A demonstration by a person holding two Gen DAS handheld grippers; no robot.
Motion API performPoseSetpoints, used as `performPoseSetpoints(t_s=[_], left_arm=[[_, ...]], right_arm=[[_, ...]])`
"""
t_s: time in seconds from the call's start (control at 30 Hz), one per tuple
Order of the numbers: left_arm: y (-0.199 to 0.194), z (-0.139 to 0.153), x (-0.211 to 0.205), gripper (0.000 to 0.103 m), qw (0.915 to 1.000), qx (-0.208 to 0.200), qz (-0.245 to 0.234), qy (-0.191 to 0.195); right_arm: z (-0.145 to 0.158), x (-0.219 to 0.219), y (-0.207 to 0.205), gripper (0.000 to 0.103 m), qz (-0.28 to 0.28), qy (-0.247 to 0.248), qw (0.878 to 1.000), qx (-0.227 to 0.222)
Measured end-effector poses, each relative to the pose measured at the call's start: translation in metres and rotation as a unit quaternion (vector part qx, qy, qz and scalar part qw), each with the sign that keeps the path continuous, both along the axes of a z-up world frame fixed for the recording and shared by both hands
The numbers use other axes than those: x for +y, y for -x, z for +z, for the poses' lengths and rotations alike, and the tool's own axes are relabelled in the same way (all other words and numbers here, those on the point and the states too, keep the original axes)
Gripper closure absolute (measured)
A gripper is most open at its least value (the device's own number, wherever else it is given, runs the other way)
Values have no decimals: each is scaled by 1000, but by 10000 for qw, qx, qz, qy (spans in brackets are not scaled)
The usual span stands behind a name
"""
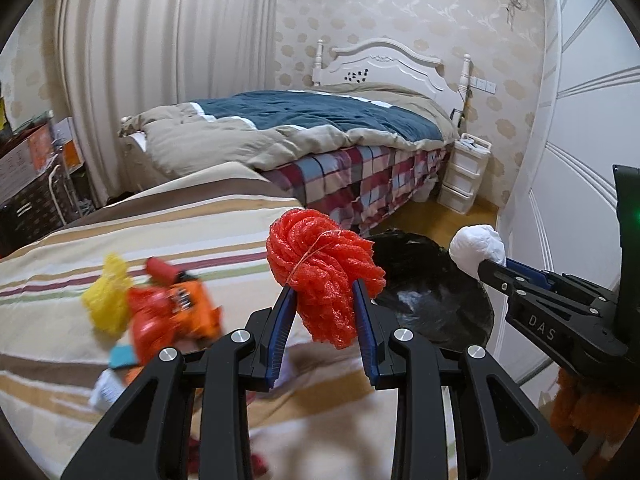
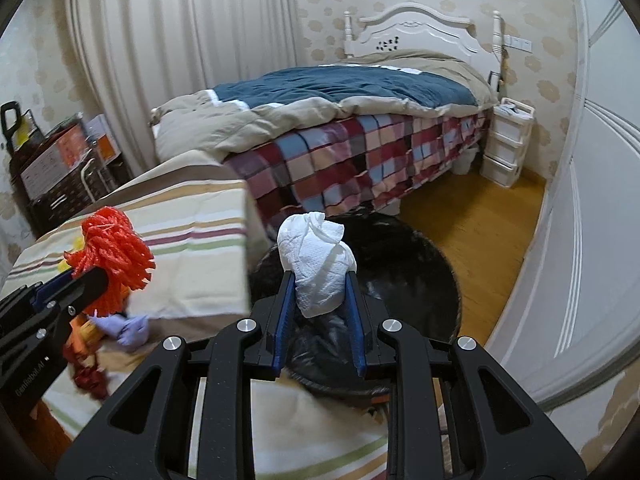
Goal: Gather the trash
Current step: 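Carry both held items over the black bin and open both tools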
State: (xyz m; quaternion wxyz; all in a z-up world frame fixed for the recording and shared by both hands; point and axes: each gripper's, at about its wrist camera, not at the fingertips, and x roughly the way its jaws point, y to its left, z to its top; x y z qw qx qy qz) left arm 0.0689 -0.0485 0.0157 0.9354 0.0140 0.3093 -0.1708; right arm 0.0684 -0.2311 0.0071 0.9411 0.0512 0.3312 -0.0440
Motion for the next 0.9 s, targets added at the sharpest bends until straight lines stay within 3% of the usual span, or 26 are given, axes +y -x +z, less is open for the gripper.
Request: performPoseSetpoints(t_s=[0.33,0.73,0.83,0.9], left_arm=[[-40,-19,-59,71,9993,146,-216,-282],[-67,-39,-97,71,9969,435,-325,-562],[-72,-41,-99,66,9966,481,-309,-590],[-74,-42,-99,54,9966,496,-270,-602]], right_arm=[[-19,-40,-33,79,-209,-32,9997,118],[-39,-68,-56,78,-338,-184,9988,290],[-42,-73,-58,75,-369,-221,9986,295],[-43,-75,-58,66,-390,-248,9985,283]])
